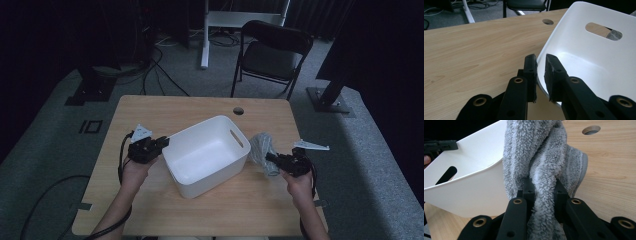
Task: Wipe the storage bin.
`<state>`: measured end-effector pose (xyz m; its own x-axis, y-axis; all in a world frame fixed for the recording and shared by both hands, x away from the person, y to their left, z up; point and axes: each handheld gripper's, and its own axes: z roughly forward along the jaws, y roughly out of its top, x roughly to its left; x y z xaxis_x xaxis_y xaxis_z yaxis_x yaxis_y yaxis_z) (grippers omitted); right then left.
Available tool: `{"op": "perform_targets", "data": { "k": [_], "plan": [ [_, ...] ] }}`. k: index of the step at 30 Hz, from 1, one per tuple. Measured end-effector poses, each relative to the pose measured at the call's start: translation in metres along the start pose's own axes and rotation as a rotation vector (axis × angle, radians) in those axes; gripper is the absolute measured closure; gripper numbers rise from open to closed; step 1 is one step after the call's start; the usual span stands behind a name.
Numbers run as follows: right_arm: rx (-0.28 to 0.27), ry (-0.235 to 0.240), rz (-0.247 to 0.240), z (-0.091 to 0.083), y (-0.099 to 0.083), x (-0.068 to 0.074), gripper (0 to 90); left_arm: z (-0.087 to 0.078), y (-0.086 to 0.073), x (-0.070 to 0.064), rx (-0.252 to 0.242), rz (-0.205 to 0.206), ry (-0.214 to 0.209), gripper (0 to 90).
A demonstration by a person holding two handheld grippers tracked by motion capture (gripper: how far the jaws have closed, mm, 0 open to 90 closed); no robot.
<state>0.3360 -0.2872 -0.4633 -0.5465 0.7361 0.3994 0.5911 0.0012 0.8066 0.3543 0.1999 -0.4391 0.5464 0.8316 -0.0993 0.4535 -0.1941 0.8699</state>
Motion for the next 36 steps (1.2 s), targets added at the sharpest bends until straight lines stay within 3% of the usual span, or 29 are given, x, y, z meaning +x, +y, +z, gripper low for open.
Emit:
{"op": "perform_targets", "data": {
  "k": [5, 15, 25, 30, 36],
  "plan": [
    [0.001, 0.003, -0.001, 0.0, 0.0, 0.002, 78.1, 0.003, 0.002, 0.003, 0.003, 0.0, -0.007, 81.4],
    [-0.028, 0.012, -0.008, -0.012, 0.002, 0.006, 78.1, 0.007, 0.003, -0.001, -0.009, 0.001, 0.029, 82.9],
    [-0.036, 0.037, -0.029, -0.022, -0.004, 0.019, 78.1, 0.013, -0.002, 0.0, -0.005, -0.006, 0.023, 79.4],
    [-0.045, 0.052, -0.037, -0.029, -0.004, 0.027, 78.1, 0.012, -0.002, -0.004, -0.001, 0.008, 0.051, 80.5],
    [-0.021, 0.069, -0.054, -0.015, -0.008, 0.041, 78.1, 0.011, -0.002, -0.006, 0.004, 0.009, 0.061, 81.0]
  ]
}}
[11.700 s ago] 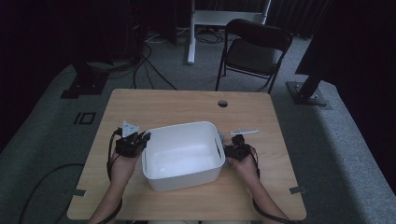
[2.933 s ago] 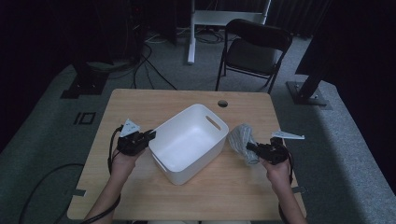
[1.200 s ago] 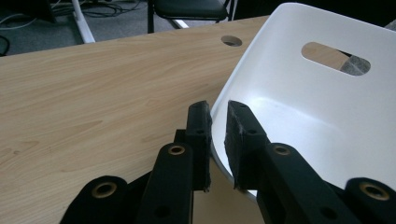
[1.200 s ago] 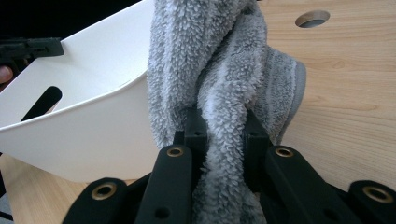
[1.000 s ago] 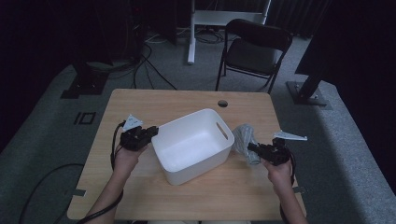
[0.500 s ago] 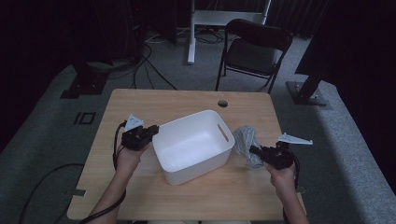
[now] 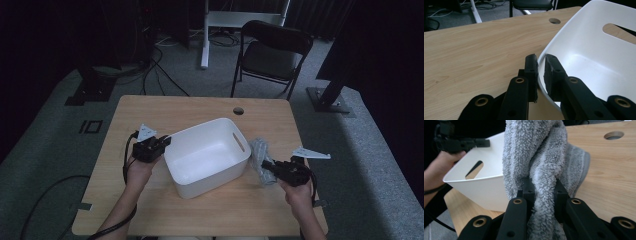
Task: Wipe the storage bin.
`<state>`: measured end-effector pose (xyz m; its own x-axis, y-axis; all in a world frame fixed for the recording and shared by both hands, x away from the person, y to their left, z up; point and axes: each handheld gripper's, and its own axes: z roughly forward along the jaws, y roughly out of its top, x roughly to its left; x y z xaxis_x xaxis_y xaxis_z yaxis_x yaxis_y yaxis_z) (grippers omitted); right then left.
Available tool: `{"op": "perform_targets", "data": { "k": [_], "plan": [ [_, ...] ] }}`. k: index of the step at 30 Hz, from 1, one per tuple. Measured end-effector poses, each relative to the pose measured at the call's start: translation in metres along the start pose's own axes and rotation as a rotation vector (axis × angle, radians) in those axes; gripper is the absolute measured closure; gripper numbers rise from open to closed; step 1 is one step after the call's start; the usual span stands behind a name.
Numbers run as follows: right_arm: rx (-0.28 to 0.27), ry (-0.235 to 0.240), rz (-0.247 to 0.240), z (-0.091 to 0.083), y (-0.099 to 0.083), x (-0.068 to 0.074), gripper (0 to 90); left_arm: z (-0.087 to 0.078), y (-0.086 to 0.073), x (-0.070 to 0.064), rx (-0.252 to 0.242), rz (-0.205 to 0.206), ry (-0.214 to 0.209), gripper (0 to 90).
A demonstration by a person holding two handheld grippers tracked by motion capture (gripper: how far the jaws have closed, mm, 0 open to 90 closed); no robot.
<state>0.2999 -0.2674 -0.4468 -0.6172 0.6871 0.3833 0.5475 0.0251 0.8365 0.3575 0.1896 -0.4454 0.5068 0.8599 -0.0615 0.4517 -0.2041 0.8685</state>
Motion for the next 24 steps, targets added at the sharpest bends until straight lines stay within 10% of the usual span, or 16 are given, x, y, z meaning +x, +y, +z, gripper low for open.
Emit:
{"op": "perform_targets", "data": {
  "k": [24],
  "plan": [
    [0.006, -0.085, -0.016, 0.046, 0.008, 0.005, 78.1, -0.014, -0.008, 0.003, 0.003, 0.017, -0.023, 80.9]
  ]
}}
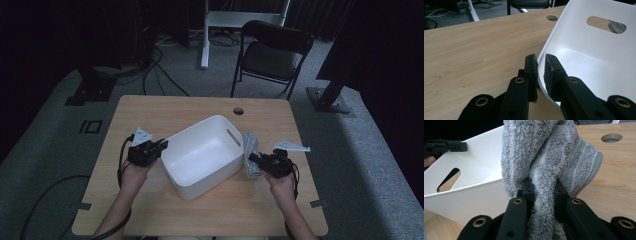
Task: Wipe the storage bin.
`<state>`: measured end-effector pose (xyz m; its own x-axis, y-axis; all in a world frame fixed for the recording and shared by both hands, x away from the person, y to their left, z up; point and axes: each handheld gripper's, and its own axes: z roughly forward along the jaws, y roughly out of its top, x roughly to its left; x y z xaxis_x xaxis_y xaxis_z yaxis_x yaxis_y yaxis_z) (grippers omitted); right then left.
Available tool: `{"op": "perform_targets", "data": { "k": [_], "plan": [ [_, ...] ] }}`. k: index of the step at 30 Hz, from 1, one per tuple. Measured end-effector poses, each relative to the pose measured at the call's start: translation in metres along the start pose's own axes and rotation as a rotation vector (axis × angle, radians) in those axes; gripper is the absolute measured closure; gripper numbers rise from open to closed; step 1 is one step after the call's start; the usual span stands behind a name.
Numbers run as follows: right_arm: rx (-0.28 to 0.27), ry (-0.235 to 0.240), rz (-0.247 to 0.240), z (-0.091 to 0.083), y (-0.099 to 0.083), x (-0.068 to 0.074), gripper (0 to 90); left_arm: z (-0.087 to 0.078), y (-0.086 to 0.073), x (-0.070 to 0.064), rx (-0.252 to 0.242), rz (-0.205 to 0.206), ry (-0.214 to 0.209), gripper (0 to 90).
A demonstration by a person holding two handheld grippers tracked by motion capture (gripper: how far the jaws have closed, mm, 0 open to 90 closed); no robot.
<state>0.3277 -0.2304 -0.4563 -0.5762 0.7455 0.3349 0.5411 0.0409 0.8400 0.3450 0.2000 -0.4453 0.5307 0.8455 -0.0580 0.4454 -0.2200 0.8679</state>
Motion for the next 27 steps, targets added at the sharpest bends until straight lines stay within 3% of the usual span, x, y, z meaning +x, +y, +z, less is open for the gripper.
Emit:
{"op": "perform_targets", "data": {
  "k": [3, 10, 11, 14, 16, 25, 27],
  "plan": [
    [0.001, -0.006, -0.001, 0.003, -0.002, 0.001, 78.2, 0.0, -0.001, 0.0, -0.008, -0.012, -0.009, 80.8],
    [0.004, -0.021, 0.005, 0.007, -0.007, 0.0, 78.4, -0.001, -0.001, -0.004, -0.005, 0.009, -0.013, 81.0],
    [0.033, -0.035, 0.008, 0.012, -0.011, 0.0, 78.4, -0.001, -0.002, -0.004, -0.011, 0.004, -0.018, 81.6],
    [0.039, -0.038, 0.007, 0.014, -0.013, 0.0, 78.3, -0.001, -0.003, -0.003, -0.013, 0.001, -0.019, 81.7],
    [0.078, -0.048, 0.012, 0.022, -0.019, -0.003, 78.3, -0.002, -0.003, -0.004, -0.01, 0.007, -0.021, 82.0],
    [0.102, -0.075, 0.032, 0.033, -0.023, -0.009, 78.3, -0.001, -0.002, -0.005, -0.008, 0.005, -0.022, 82.1],
    [0.13, -0.084, 0.048, 0.041, -0.028, -0.013, 78.3, -0.001, -0.003, -0.005, -0.01, 0.003, -0.023, 82.0]
  ]
}}
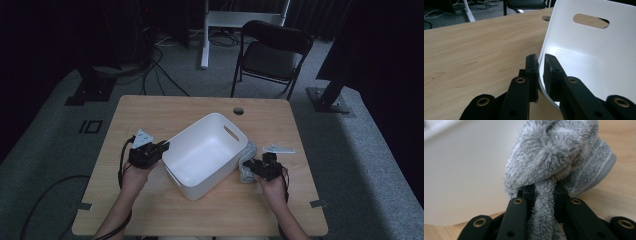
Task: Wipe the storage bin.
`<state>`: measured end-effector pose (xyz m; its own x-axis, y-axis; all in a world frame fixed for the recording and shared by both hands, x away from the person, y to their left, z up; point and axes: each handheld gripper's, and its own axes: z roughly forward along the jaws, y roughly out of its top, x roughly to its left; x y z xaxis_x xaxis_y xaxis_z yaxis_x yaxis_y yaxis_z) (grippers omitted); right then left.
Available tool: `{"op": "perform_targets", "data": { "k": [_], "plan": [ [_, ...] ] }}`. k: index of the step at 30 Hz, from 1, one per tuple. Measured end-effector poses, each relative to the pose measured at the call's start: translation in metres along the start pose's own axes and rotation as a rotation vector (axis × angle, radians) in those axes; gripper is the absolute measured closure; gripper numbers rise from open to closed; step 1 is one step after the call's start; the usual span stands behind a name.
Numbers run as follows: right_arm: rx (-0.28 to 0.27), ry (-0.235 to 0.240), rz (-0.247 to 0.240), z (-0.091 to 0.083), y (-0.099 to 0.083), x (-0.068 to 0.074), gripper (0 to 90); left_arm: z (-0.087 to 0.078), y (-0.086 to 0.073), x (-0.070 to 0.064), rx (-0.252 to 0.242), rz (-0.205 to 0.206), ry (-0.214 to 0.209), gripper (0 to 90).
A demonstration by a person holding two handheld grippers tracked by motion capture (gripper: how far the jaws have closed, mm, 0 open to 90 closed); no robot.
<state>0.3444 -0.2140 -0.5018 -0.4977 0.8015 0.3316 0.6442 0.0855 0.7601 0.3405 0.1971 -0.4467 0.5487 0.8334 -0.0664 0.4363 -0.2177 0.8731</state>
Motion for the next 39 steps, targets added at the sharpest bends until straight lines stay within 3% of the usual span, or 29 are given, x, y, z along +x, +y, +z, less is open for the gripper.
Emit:
{"op": "perform_targets", "data": {
  "k": [12, 18, 21, 31, 36, 39],
  "plan": [
    [0.084, -0.03, 0.018, 0.022, -0.011, -0.012, 78.2, 0.0, 0.0, 0.0, 0.003, -0.013, 0.0, 82.0],
    [0.081, -0.023, 0.048, 0.021, -0.012, -0.013, 78.2, 0.001, 0.001, -0.003, 0.003, -0.023, 0.033, 82.1],
    [0.049, -0.019, 0.048, 0.009, -0.007, -0.011, 78.2, 0.001, 0.001, -0.004, 0.008, -0.029, 0.045, 82.2],
    [-0.156, 0.032, 0.031, -0.055, 0.016, 0.008, 78.1, 0.001, 0.001, -0.004, 0.011, -0.044, 0.036, 82.2],
    [-0.156, 0.048, 0.001, -0.054, 0.017, 0.018, 78.1, -0.001, 0.0, -0.001, 0.004, -0.083, -0.009, 79.1],
    [-0.143, 0.052, -0.001, -0.05, 0.016, 0.019, 78.1, -0.001, -0.001, 0.002, -0.001, -0.068, -0.024, 72.4]
  ]
}}
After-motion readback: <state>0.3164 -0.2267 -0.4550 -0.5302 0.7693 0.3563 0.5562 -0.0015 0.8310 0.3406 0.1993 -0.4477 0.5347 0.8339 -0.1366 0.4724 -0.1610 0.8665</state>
